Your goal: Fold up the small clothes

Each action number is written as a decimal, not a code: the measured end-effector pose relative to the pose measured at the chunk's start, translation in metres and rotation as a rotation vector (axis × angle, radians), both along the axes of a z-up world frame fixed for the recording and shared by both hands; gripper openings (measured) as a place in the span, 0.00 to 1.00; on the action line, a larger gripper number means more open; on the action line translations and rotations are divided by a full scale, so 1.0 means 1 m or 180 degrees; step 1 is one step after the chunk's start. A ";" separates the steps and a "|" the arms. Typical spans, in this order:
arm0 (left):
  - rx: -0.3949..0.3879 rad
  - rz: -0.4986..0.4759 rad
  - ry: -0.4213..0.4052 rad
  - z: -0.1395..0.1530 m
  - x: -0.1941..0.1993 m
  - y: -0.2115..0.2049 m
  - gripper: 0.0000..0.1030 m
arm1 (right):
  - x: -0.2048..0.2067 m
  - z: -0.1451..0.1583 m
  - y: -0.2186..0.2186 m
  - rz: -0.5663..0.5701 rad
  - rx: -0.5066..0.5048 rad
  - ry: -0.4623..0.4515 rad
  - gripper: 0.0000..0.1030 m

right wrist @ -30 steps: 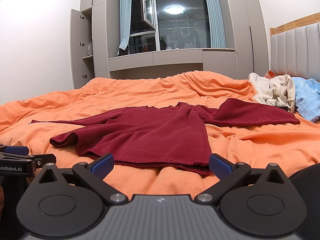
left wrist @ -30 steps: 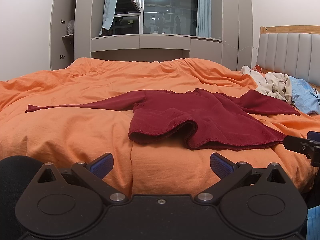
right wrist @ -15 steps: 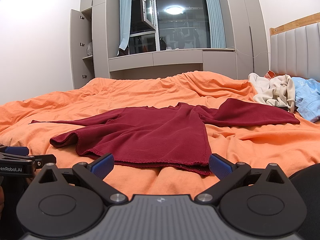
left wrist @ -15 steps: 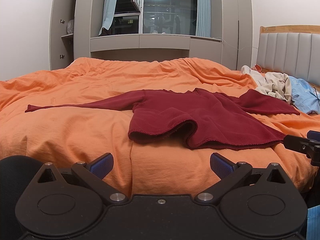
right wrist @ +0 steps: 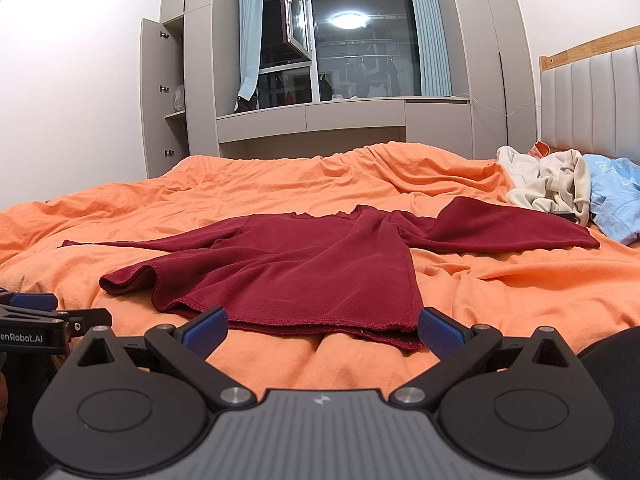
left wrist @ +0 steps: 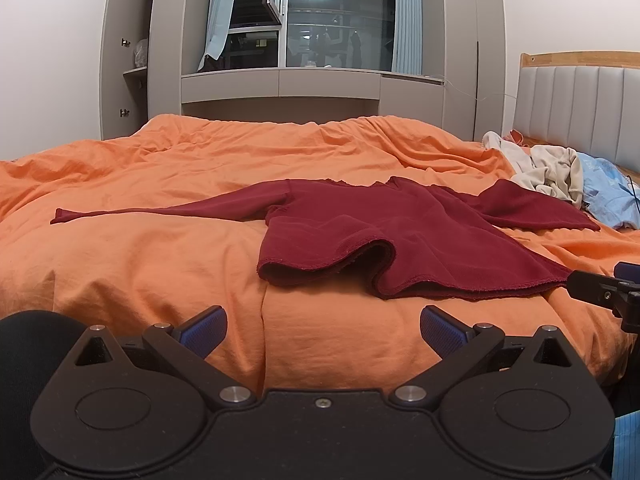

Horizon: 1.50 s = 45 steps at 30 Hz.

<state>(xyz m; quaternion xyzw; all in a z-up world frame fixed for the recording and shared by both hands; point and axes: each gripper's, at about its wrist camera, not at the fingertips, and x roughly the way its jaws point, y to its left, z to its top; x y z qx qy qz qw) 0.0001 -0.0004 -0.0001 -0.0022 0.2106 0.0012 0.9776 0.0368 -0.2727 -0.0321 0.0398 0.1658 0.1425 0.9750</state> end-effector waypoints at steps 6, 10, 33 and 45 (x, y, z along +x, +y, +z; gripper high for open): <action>-0.0002 0.0001 0.0001 0.000 0.000 0.000 1.00 | 0.000 0.000 0.000 0.0000 0.0000 -0.0001 1.00; 0.0000 0.0000 0.0000 0.000 0.000 0.000 1.00 | 0.000 0.000 0.000 0.0000 0.0000 -0.0002 1.00; -0.0003 0.0000 0.0000 0.000 0.000 0.000 1.00 | -0.001 0.000 0.000 0.0000 -0.0001 -0.0005 1.00; -0.0091 -0.0127 0.0143 0.005 0.009 0.006 0.99 | 0.009 0.009 -0.012 0.0077 0.0163 0.0180 1.00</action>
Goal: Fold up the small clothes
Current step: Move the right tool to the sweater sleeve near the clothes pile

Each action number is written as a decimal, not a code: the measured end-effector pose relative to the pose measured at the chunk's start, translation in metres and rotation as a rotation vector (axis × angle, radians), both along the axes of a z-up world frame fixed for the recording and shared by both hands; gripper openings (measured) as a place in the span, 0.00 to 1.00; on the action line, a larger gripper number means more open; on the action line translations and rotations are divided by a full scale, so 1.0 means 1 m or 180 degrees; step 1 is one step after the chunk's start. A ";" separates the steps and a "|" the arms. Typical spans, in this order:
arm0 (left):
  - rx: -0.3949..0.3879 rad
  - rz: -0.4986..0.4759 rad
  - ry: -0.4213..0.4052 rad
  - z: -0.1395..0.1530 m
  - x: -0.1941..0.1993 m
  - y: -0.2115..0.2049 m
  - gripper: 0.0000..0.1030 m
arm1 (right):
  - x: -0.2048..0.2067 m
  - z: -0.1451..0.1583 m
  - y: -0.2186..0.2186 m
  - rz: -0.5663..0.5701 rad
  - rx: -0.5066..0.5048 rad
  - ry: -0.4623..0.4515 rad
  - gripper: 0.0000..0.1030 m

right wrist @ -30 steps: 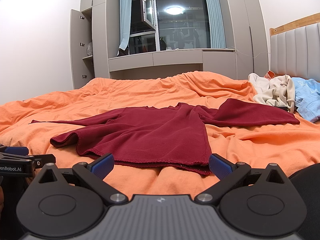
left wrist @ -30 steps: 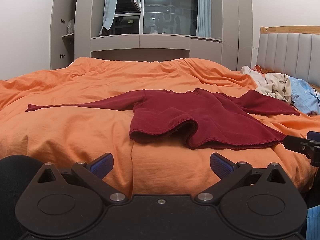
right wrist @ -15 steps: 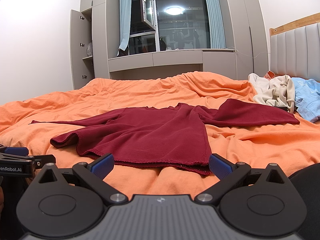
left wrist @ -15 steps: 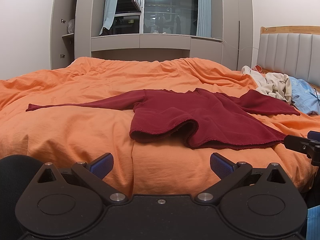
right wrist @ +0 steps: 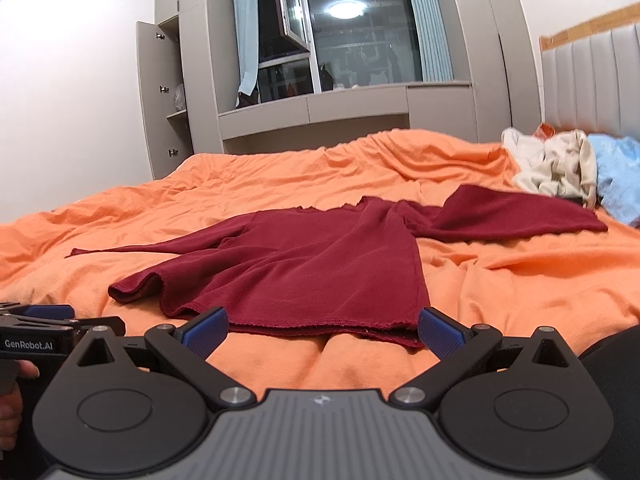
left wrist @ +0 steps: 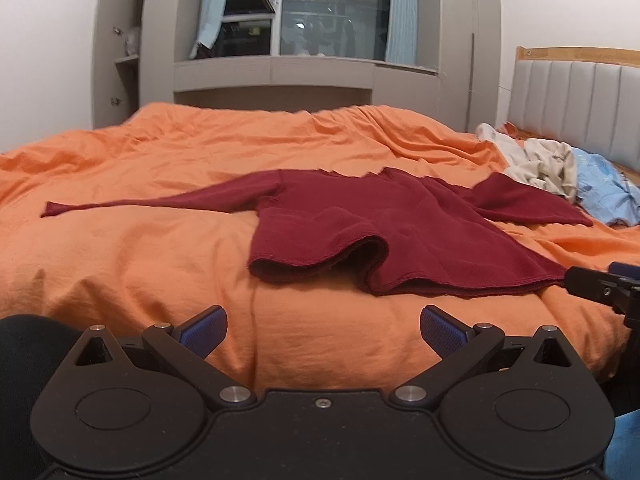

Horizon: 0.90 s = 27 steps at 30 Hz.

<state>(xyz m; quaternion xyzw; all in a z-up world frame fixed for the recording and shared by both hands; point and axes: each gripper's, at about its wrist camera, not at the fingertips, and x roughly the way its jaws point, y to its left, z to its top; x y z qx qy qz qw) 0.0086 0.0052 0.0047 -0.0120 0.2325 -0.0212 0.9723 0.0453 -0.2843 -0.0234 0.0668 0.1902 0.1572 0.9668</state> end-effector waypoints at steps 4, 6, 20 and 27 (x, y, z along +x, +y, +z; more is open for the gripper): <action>-0.0041 -0.0041 -0.0026 0.011 0.007 -0.003 1.00 | 0.015 0.005 -0.008 -0.0049 0.0085 0.0135 1.00; -0.0036 -0.0055 -0.0062 0.019 0.013 -0.006 0.99 | 0.027 0.009 -0.016 -0.0088 0.0132 0.0194 1.00; 0.0156 -0.0202 -0.0023 0.070 0.131 -0.032 1.00 | 0.149 0.025 -0.104 -0.0763 0.0658 0.0463 1.00; 0.0226 -0.0315 0.0060 0.073 0.197 -0.042 1.00 | 0.215 0.017 -0.153 -0.1181 0.0851 0.0469 1.00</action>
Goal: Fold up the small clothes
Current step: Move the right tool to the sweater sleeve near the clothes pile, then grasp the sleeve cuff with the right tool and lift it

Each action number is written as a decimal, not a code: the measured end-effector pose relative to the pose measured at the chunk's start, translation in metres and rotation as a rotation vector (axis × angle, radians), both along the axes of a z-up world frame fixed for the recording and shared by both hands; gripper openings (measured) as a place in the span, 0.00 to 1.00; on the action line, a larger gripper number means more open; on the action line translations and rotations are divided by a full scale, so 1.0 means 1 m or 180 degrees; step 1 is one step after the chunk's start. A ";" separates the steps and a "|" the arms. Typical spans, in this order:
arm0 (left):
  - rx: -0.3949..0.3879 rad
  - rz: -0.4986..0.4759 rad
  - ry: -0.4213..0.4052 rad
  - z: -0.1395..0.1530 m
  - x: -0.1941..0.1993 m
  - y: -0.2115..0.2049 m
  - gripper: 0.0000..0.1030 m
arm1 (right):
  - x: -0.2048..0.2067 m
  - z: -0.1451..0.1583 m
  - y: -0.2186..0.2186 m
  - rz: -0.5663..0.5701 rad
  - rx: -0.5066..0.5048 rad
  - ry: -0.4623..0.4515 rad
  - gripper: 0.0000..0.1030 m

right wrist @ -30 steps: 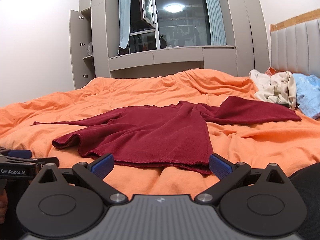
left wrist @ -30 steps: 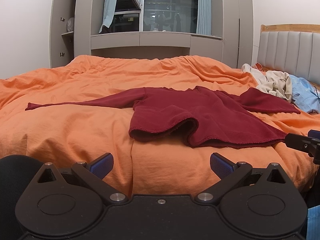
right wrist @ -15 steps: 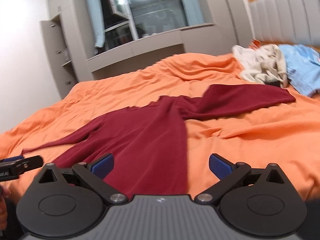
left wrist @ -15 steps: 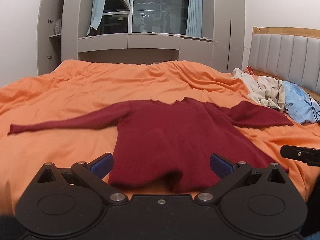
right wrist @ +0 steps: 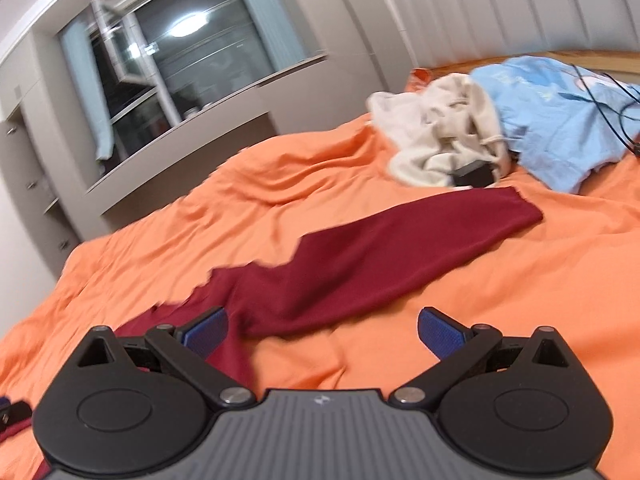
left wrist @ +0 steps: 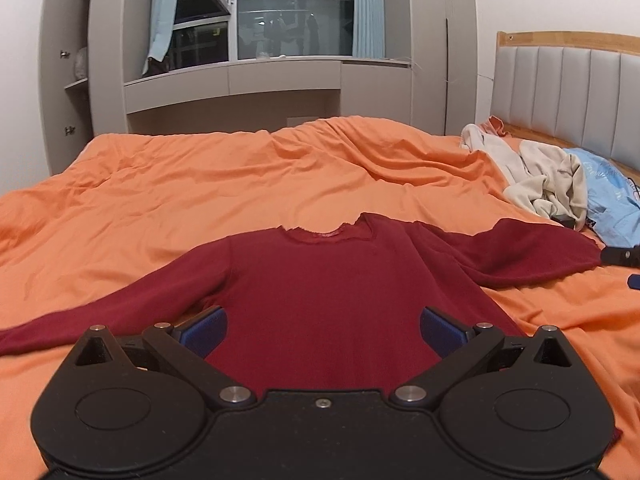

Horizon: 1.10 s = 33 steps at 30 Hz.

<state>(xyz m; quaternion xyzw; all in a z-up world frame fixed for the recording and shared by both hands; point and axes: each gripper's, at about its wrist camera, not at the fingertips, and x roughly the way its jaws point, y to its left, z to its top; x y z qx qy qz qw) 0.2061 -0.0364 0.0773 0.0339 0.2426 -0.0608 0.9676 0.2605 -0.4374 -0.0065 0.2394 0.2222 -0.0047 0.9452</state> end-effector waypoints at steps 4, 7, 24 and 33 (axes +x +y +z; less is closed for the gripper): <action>-0.0026 -0.0063 0.0082 -0.011 0.037 -0.005 1.00 | 0.036 -0.015 -0.026 -0.0244 -0.0009 0.0147 1.00; -0.0047 -0.0044 0.0143 -0.024 0.062 -0.005 1.00 | 0.048 -0.021 -0.035 -0.0339 -0.0061 0.0227 1.00; -0.0162 0.0254 0.0680 -0.080 0.108 0.026 1.00 | 0.112 -0.073 -0.129 -0.1236 0.0268 0.0450 1.00; 0.0003 0.0165 0.0690 -0.085 0.107 0.015 1.00 | 0.134 -0.090 -0.141 -0.1558 0.0292 0.0529 0.41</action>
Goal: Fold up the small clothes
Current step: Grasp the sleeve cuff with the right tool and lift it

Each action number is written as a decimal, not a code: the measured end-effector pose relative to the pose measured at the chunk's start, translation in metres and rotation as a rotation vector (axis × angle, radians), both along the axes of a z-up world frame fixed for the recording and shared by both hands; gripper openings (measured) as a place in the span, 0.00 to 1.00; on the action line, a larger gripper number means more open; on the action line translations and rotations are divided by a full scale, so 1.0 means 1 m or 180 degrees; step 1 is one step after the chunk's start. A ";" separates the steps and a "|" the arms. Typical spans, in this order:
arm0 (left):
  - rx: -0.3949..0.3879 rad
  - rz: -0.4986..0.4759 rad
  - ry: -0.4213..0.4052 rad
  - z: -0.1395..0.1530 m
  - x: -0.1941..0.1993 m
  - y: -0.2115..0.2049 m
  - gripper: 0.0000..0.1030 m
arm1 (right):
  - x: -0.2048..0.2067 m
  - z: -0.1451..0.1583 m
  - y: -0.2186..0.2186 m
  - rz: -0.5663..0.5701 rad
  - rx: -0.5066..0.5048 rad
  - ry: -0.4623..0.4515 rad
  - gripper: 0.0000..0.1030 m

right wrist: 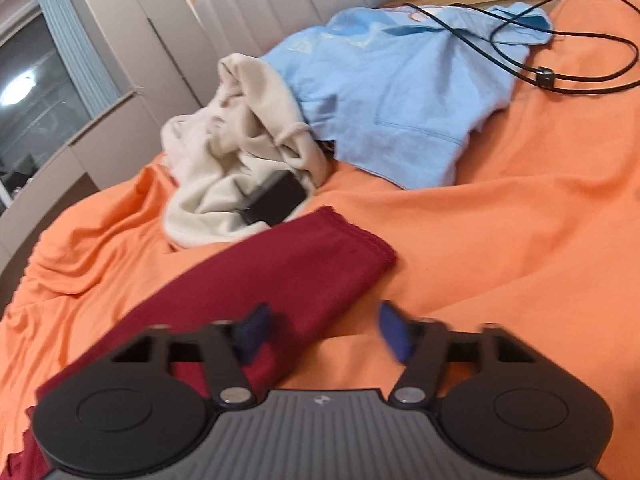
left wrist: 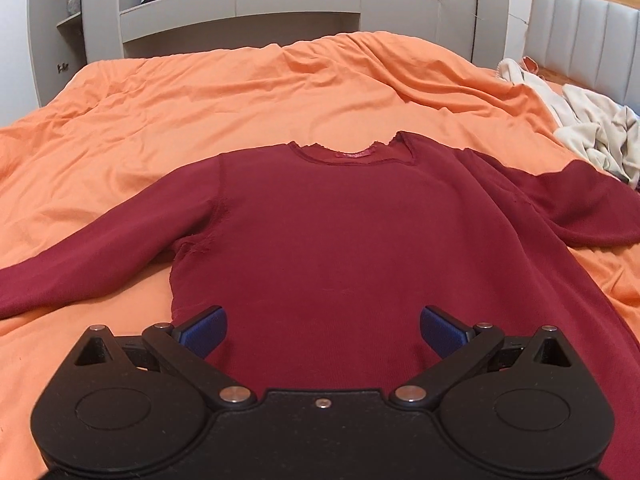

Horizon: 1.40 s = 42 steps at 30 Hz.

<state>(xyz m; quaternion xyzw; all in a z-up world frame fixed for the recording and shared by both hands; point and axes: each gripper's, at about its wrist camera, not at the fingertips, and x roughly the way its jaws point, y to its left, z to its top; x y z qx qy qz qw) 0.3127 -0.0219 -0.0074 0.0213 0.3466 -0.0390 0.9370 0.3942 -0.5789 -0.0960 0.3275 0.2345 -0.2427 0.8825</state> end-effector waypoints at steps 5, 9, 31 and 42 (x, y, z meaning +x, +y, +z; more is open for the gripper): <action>0.0048 -0.0017 0.0038 -0.002 0.002 -0.003 1.00 | -0.005 0.007 0.002 0.0020 -0.0062 -0.0121 0.06; 0.0047 -0.0001 0.0056 -0.003 0.002 -0.002 1.00 | -0.018 0.021 0.002 -0.0131 -0.0034 -0.0206 0.05; 0.0002 0.0006 0.0053 0.003 0.002 0.003 1.00 | -0.052 0.062 0.029 -0.0144 -0.0388 -0.0376 0.05; -0.0174 0.0341 -0.0082 0.028 0.007 0.040 1.00 | 0.003 0.157 0.167 0.1140 -0.1754 -0.0722 0.05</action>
